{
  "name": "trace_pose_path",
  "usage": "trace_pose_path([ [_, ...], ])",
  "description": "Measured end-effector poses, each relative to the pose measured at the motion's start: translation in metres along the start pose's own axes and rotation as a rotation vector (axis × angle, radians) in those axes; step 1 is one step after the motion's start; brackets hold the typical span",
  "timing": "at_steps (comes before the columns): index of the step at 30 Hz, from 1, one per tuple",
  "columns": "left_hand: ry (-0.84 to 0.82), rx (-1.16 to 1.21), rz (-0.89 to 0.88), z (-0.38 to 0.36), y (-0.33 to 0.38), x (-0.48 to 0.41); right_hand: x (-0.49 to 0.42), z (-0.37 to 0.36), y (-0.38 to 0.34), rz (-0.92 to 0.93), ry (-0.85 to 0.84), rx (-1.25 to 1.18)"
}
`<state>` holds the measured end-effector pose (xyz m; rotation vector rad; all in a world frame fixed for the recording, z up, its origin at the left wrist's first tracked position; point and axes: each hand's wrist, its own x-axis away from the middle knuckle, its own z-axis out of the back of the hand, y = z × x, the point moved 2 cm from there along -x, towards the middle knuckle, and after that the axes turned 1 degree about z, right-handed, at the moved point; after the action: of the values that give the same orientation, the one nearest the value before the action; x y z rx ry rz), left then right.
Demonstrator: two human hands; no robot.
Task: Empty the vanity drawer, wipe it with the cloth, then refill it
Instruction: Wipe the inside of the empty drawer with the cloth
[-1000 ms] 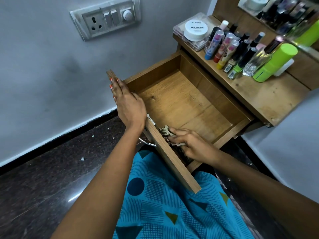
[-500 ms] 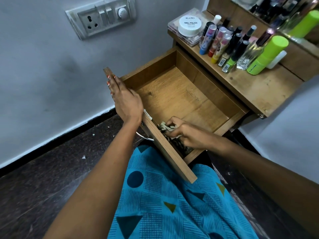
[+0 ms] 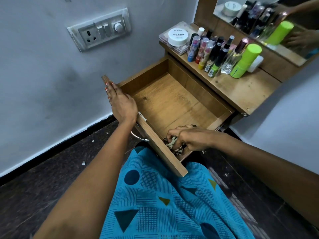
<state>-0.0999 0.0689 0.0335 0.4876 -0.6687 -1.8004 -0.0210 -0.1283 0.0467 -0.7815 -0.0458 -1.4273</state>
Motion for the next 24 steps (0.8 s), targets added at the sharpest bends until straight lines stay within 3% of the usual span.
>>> trace_pose_path([
  [6,-0.028,-0.133,-0.11,0.003,0.007,0.01,0.002,0.011,-0.001,-0.051,0.098,-0.082],
  [12,-0.056,0.094,-0.251,0.009,0.037,0.057,0.008,0.024,0.001,-0.21,0.613,-0.594],
  [15,-0.189,0.316,-0.24,0.012,0.047,0.081,0.009,0.035,-0.003,-0.324,0.862,-0.833],
  [18,-0.446,0.521,-0.13,0.013,0.051,0.103,0.011,0.042,-0.008,-0.41,1.021,-0.909],
  [21,-0.632,0.688,-0.028,0.014,0.054,0.114,0.015,0.045,-0.016,-0.479,1.12,-1.004],
  [24,-0.743,0.676,-0.075,0.016,0.057,0.119,0.023,0.046,-0.024,-0.446,1.087,-1.1],
])
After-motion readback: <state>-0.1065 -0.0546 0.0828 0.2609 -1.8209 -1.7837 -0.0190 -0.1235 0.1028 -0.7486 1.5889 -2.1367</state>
